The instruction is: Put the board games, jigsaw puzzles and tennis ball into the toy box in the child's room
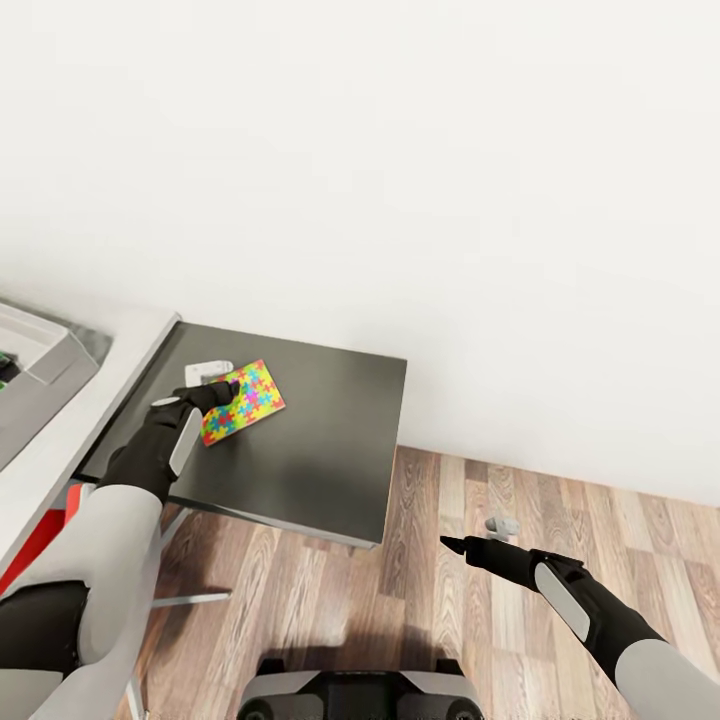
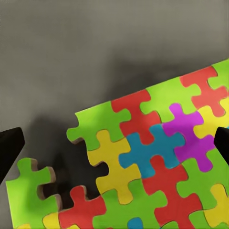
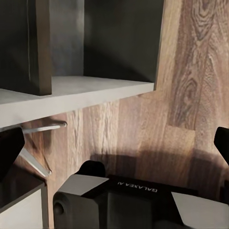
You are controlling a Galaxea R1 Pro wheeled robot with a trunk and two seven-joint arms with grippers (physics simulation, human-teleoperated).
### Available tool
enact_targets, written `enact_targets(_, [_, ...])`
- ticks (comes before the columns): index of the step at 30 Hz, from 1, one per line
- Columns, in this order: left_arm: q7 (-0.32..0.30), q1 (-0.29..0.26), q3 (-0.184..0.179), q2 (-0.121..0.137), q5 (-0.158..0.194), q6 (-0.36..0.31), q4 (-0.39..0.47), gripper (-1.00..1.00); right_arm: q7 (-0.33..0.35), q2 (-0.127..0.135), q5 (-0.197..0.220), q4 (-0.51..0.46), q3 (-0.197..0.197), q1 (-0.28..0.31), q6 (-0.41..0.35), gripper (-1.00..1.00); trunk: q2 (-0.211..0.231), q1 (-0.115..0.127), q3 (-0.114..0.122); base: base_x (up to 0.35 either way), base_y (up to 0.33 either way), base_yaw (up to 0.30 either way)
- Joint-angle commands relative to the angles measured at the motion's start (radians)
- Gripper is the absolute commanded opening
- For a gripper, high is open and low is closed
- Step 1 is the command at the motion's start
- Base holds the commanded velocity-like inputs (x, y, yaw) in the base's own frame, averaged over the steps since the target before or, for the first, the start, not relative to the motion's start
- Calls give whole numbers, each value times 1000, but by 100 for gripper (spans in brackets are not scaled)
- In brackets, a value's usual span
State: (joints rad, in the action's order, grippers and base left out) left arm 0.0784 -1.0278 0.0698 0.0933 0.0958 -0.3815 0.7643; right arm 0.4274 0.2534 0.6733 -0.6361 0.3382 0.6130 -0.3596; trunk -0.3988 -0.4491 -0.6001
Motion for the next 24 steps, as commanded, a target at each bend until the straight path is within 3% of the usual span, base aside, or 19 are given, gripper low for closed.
enact_targets(1, [5, 1, -1, 0, 8, -5, -27, 100, -1, 1, 8, -1, 4, 1, -4, 100, -1, -1, -3, 0, 0, 0])
enact_targets(4, [5, 14, -1, 0, 8, -6, 5, 100, -1, 0, 8, -1, 4, 1, -4, 100, -1, -1, -8, 0, 0, 0])
enact_targets(10, [-4, 83, 0, 0, 8, -32, 156, 100, -1, 0, 8, -1, 5, 1, -4, 100, -1, -1, -18, 0, 0, 0])
enact_targets(24, [-7, 165, 2, 3, 10, -85, 352, 100, -1, -2, 7, 0, 5, 1, -4, 100, -1, -1, -41, 0, 0, 0])
